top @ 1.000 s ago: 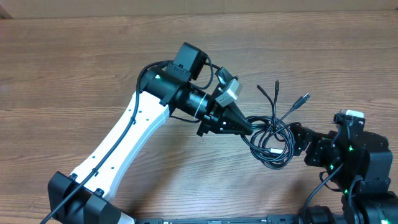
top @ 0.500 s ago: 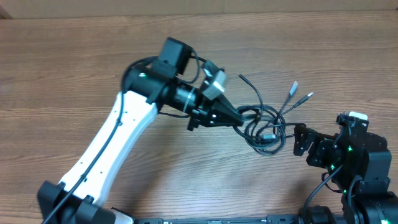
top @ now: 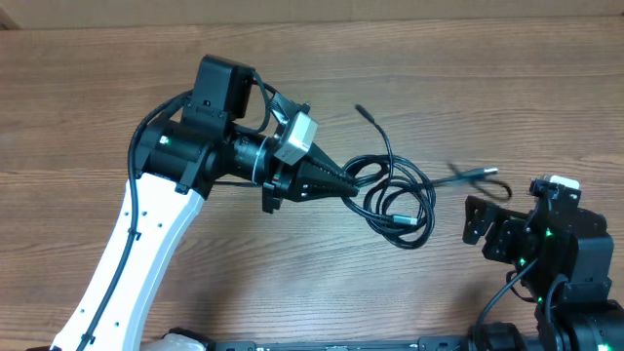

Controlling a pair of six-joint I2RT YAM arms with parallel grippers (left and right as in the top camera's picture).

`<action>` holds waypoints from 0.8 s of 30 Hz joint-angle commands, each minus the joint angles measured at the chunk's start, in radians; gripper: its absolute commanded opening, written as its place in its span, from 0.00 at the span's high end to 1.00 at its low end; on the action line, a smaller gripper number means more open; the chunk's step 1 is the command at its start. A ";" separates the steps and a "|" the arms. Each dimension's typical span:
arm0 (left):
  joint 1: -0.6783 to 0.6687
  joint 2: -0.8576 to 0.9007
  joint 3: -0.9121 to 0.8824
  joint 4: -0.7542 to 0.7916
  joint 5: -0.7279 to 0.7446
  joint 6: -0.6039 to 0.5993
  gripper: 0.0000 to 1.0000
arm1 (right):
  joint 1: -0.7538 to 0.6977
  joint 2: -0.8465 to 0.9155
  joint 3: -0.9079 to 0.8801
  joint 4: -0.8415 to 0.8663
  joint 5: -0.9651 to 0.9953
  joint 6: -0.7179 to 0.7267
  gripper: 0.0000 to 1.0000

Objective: Untangle cables

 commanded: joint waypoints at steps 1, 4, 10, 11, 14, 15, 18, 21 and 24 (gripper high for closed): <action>0.006 -0.018 0.030 0.004 0.068 0.027 0.96 | -0.004 0.001 0.007 0.002 0.013 0.004 0.00; 0.006 -0.018 0.030 0.004 0.065 0.027 0.96 | -0.004 0.001 0.007 0.011 0.006 0.004 0.00; 0.007 -0.018 0.030 0.003 0.048 0.026 0.96 | -0.003 0.001 0.008 0.025 -0.040 0.003 0.00; 0.008 -0.018 0.030 0.003 0.047 0.026 0.96 | -0.004 0.001 0.008 0.024 -0.045 0.003 0.00; 0.008 -0.018 0.030 0.003 0.015 0.011 0.96 | -0.004 0.001 0.008 0.032 -0.063 0.003 0.00; 0.008 -0.018 0.030 0.003 -0.004 -0.003 0.96 | -0.003 0.001 0.008 0.036 -0.068 0.003 0.00; 0.008 -0.018 0.030 0.004 -0.110 -0.090 0.96 | -0.003 0.001 0.008 0.051 -0.129 0.003 0.00; 0.008 -0.018 0.030 0.008 -0.189 -0.169 0.96 | -0.003 0.001 0.008 0.059 -0.180 0.003 0.00; 0.007 -0.018 0.030 0.034 -0.303 -0.303 0.96 | -0.003 0.001 0.008 0.066 -0.206 0.003 0.00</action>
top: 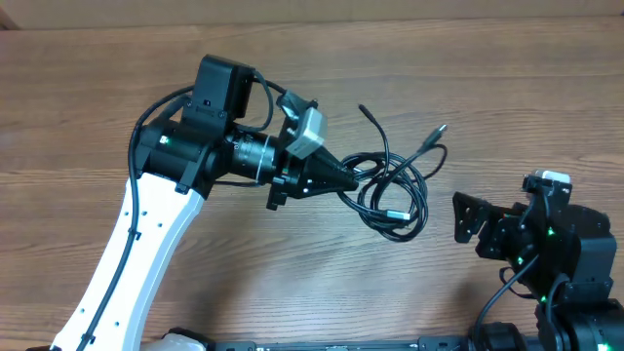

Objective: Untangle cables

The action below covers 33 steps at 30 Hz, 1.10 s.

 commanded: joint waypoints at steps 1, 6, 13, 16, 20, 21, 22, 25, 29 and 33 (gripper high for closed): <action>0.007 -0.018 0.030 0.037 -0.191 -0.230 0.96 | -0.003 -0.001 0.008 0.017 -0.068 0.003 0.00; 0.007 -0.018 0.030 0.068 -0.445 -0.489 0.96 | -0.003 -0.001 0.008 0.050 -0.186 0.003 0.00; 0.007 -0.018 0.030 0.069 -0.573 -0.624 0.96 | -0.003 -0.001 0.008 0.130 -0.428 0.004 0.00; 0.007 -0.018 0.030 0.082 -0.579 -0.664 0.96 | -0.003 0.000 0.008 0.158 -0.460 0.004 0.00; 0.007 -0.018 0.030 0.148 -0.544 -0.742 0.96 | -0.004 0.008 0.008 0.175 -0.452 0.071 0.00; 0.006 -0.018 0.030 0.166 -0.524 -0.752 0.96 | -0.004 0.014 0.008 0.183 -0.452 0.091 0.00; 0.005 -0.018 0.030 0.184 -0.500 -0.755 0.96 | -0.003 0.023 0.008 0.192 -0.452 0.113 0.00; 0.005 -0.018 0.030 0.216 -0.455 -0.755 0.96 | -0.003 0.058 0.008 0.206 -0.454 0.174 0.00; 0.005 -0.018 0.030 0.212 -0.455 -0.756 0.96 | -0.003 0.108 0.008 0.209 -0.474 0.184 0.00; -0.008 -0.017 0.030 0.210 -0.455 -0.755 0.96 | -0.003 0.159 0.008 0.220 -0.503 0.185 0.00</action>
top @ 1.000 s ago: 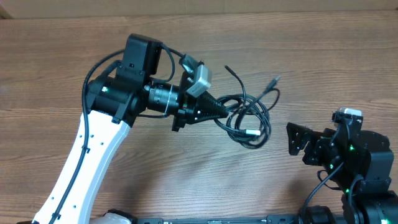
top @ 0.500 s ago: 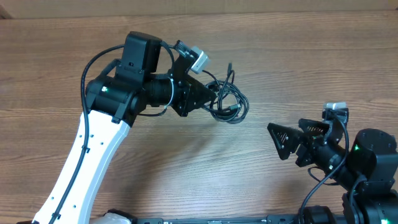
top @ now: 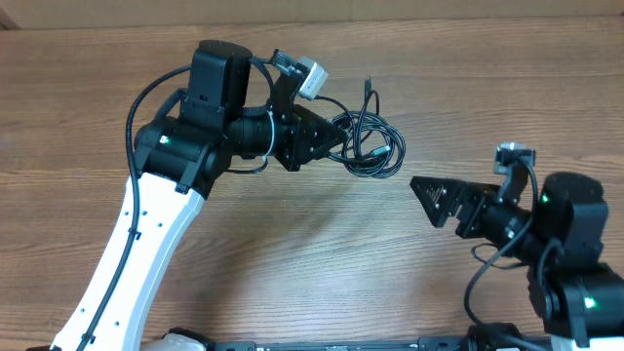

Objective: Untangle cables

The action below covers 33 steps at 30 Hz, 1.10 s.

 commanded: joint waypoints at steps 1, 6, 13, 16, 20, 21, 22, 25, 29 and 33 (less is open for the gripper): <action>-0.013 -0.016 0.030 0.005 0.039 -0.017 0.96 | -0.003 0.034 0.008 0.014 -0.041 0.021 0.00; -0.039 -0.011 0.030 0.018 0.035 -0.017 0.96 | -0.003 0.082 0.008 0.014 -0.058 0.019 0.00; -0.076 -0.007 0.029 0.048 0.027 -0.017 0.96 | -0.003 0.106 0.008 0.010 -0.059 0.012 0.00; -0.079 -0.006 0.029 0.050 0.027 -0.017 0.96 | -0.003 0.106 0.008 0.006 -0.060 0.012 0.00; -0.080 -0.006 0.029 0.049 0.027 -0.017 0.96 | -0.003 0.106 0.008 0.005 -0.060 0.012 0.00; -0.080 -0.006 0.029 0.049 0.028 -0.017 0.96 | -0.003 0.106 0.008 0.004 -0.060 0.012 0.00; -0.080 -0.006 0.029 0.050 0.028 -0.017 0.96 | -0.003 0.106 0.008 0.004 -0.060 0.012 0.00; -0.080 -0.006 0.029 0.050 0.027 -0.017 0.96 | -0.003 0.106 0.008 0.005 -0.059 0.012 0.00; -0.080 -0.006 0.029 0.050 0.028 -0.017 0.96 | -0.003 0.106 0.008 0.005 -0.059 0.012 0.00; -0.082 -0.006 0.029 0.050 0.029 -0.017 0.96 | -0.003 0.106 0.008 0.005 -0.059 0.012 0.00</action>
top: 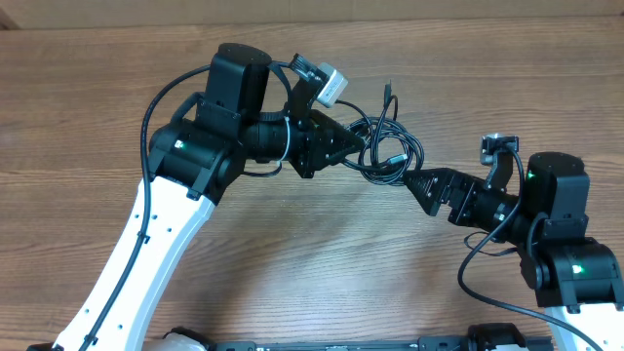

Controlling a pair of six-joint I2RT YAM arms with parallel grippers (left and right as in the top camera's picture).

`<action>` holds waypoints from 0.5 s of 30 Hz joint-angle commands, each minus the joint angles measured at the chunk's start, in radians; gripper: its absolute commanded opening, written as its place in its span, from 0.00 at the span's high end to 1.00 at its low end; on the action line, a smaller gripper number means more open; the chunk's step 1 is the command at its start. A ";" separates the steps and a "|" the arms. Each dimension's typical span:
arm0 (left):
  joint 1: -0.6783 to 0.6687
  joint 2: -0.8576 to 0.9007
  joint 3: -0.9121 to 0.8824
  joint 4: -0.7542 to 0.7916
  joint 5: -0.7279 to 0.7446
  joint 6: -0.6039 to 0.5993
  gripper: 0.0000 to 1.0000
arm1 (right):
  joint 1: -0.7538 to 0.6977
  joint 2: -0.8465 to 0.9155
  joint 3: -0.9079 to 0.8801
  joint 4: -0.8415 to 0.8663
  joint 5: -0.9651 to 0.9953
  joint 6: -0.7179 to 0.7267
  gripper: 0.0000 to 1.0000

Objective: Untangle cables

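Observation:
A tangle of black cables [395, 156] hangs in loops at the middle back of the wooden table [292, 263]. One plug end [387, 90] sticks up toward the far edge. My left gripper [359, 148] points right and is shut on the left side of the loops. My right gripper [413, 179] points left, and its tip sits at the lower right edge of the tangle. From above its fingers overlap into one dark wedge, so the gap between them is hidden.
The white left arm [146, 253] crosses the left half of the table from the near edge. The black body of the right arm [561, 244] fills the near right corner. The rest is bare wood.
The left gripper has carried the tangle a little to the right. The right gripper has come slightly left, and its tip now meets the lower right loops instead of standing apart.
At first the tangle lay mid-table, with the left gripper on its left edge and the right gripper drawn back at the far right. Then a loose end had swung up. Later the tangle sat farther back and the right gripper had turned toward it. Now the two meet.

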 commanded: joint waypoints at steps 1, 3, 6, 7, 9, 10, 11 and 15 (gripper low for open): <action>-0.011 -0.006 0.029 0.010 0.025 -0.007 0.96 | -0.003 -0.003 0.008 0.001 -0.010 -0.003 0.00; -0.021 -0.006 0.029 0.011 0.025 -0.007 0.96 | -0.003 -0.003 0.008 0.000 -0.010 -0.003 0.00; -0.039 -0.006 0.029 0.018 0.025 -0.007 0.96 | -0.003 -0.003 0.008 0.000 -0.009 -0.003 0.00; -0.048 -0.006 0.029 0.026 0.025 -0.007 0.96 | -0.003 -0.003 0.008 0.000 0.001 -0.003 0.00; -0.064 -0.006 0.029 0.049 0.028 -0.011 0.96 | -0.003 -0.002 0.007 -0.005 0.030 -0.003 0.00; -0.070 -0.006 0.029 0.059 0.028 -0.011 0.96 | -0.003 0.000 0.007 -0.011 0.043 -0.003 0.00; -0.079 -0.006 0.029 0.068 0.028 -0.011 0.96 | -0.003 0.002 0.007 -0.018 0.053 -0.003 0.00; -0.103 -0.006 0.029 0.086 0.028 -0.010 0.96 | -0.003 0.022 0.007 -0.031 0.066 -0.003 0.00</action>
